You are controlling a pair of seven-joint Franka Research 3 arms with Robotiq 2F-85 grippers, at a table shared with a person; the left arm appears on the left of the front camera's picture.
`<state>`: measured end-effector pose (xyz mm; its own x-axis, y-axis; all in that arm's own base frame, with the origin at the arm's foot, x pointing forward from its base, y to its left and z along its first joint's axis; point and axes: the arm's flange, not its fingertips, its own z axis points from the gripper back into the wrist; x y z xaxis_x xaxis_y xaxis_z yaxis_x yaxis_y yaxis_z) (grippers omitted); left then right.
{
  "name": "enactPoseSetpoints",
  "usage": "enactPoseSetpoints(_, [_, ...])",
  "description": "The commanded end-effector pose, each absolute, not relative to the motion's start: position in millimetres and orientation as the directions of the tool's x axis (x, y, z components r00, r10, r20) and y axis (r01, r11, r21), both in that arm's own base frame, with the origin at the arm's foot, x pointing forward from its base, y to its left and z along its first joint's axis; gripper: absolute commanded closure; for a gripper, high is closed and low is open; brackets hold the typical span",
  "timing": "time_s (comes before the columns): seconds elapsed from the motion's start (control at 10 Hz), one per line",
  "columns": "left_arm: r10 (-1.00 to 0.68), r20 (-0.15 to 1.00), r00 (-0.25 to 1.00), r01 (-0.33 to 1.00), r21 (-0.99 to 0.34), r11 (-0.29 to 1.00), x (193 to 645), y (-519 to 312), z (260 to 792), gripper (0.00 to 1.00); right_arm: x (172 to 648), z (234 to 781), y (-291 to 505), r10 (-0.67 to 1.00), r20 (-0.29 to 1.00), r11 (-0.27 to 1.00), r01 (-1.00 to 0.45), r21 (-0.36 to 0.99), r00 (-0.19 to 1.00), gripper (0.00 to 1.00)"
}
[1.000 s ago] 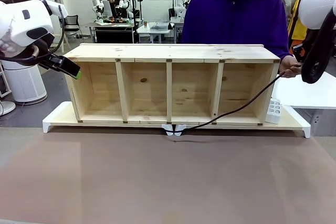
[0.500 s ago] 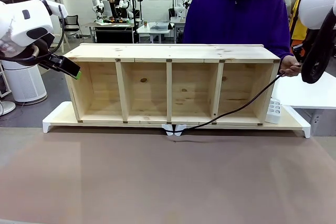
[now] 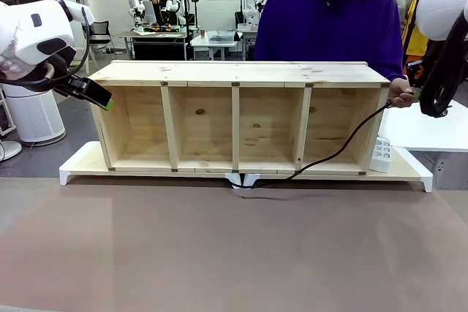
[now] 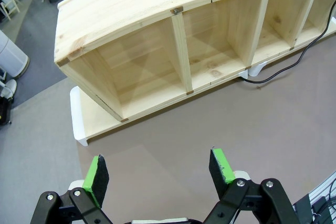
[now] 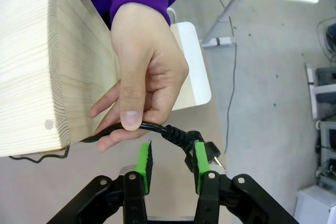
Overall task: Perform cable management.
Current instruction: Release the Power Cable when the human grasps it.
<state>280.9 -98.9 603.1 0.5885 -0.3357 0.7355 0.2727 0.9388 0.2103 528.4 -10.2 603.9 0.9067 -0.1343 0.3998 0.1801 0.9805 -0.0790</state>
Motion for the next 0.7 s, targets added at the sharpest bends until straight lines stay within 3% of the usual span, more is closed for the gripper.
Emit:
enactPoseSetpoints(0.0, [-0.339,0.742,0.579,0.274,0.215,0.938,282.4,-99.8,602.8,0.0,527.2,606.9,-10.0,-0.107,0.388,0.98,0.163,-0.115,0.915,0.24])
enactPoseSetpoints(0.1, [-0.339,0.742,0.579,0.274,0.215,0.938,282.4,-99.8,602.8,0.0,528.2,606.3,-8.7,-0.102,0.371,0.98,0.158,-0.122,0.923,0.4])
enactPoseSetpoints(0.2, [-0.339,0.742,0.579,0.274,0.215,0.938,282.4,-99.8,602.8,0.0,529.1,605.0,-8.1,-0.098,0.357,0.981,0.15,-0.123,0.929,0.04])
enactPoseSetpoints(0.3, [-0.339,0.742,0.579,0.274,0.215,0.938,282.4,-99.8,602.8,0.0,530.9,603.7,-8.0,-0.094,0.367,0.981,0.15,-0.125,0.925,0.2])
enactPoseSetpoints(0.6, [-0.339,0.742,0.579,0.274,0.215,0.938,282.4,-99.8,602.8,0.0,526.7,600.4,-8.5,-0.121,0.375,0.98,0.171,-0.104,0.919,0.2])
